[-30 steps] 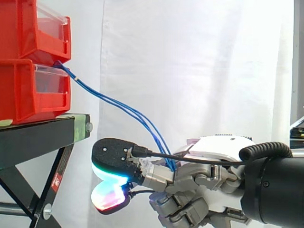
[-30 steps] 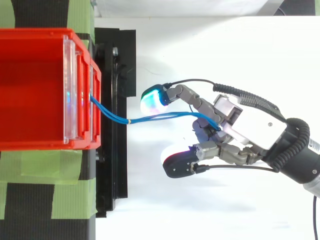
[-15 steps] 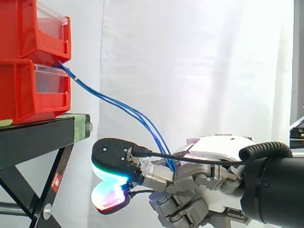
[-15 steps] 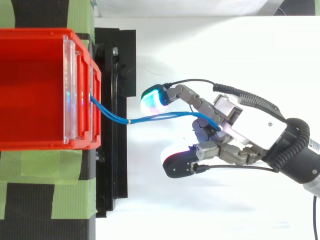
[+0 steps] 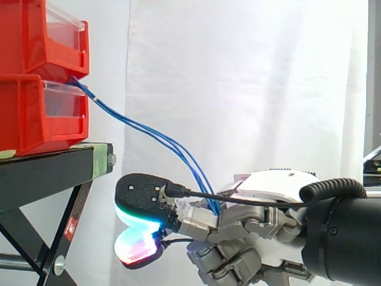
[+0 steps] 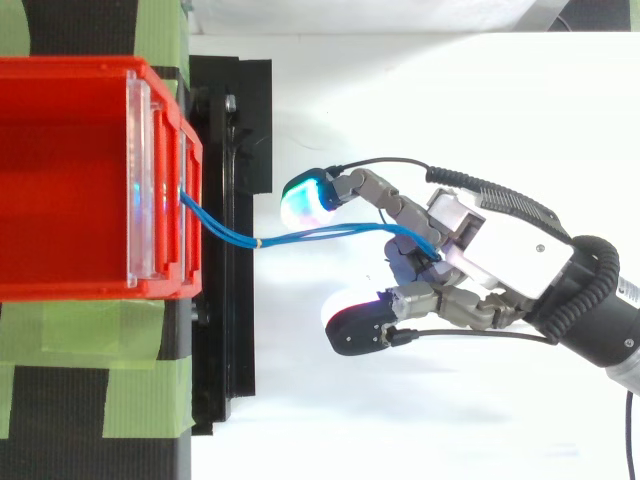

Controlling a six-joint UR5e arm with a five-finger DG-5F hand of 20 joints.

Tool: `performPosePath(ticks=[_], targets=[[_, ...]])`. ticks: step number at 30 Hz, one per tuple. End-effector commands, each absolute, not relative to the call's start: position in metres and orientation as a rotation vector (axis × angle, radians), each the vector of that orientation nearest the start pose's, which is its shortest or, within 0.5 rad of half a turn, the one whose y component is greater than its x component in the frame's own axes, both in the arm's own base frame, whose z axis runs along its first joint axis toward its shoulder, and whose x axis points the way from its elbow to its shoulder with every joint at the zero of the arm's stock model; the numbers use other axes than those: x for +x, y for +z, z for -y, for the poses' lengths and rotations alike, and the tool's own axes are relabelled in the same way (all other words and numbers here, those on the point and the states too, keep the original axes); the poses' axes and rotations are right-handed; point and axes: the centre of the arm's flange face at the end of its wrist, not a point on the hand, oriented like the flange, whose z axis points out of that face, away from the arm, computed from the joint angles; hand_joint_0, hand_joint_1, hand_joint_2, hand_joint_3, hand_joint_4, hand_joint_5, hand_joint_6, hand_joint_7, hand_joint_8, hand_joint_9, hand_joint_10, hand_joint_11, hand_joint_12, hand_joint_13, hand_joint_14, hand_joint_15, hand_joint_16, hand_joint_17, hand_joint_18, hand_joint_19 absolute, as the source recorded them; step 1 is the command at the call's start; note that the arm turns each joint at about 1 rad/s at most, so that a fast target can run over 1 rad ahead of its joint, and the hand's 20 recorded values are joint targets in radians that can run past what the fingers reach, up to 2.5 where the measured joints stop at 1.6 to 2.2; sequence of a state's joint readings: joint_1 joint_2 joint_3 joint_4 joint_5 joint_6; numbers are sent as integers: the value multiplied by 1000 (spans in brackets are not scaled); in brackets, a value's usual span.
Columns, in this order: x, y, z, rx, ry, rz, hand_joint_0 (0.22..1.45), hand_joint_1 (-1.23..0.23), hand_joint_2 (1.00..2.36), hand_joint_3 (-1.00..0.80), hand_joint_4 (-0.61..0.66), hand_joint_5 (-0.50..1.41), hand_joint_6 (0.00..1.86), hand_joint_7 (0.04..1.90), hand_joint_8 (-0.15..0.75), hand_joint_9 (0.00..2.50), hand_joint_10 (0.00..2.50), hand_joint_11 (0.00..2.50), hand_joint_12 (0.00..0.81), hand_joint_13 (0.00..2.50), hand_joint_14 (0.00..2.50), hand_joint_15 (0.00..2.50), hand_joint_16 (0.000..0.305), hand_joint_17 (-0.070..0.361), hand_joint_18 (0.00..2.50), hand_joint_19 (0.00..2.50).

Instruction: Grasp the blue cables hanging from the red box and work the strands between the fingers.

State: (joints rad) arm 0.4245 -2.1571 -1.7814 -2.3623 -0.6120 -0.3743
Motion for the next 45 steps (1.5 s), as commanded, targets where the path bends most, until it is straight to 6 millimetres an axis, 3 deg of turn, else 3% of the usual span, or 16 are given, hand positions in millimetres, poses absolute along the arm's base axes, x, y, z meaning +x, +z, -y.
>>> performPosePath(ticks=[1, 45], targets=[[603, 136, -37, 1213, 506, -1048, 765, -522, 1000, -1000, 222, -142, 10, 1012, 443, 1062, 2500, 2500, 490, 1486, 2500, 1572, 56, 126, 1796, 812], [603, 136, -37, 1213, 506, -1048, 768, -521, 1000, -1000, 220, -142, 11, 1011, 439, 1051, 2500, 2500, 486, 1472, 2500, 1590, 56, 125, 1788, 833]])
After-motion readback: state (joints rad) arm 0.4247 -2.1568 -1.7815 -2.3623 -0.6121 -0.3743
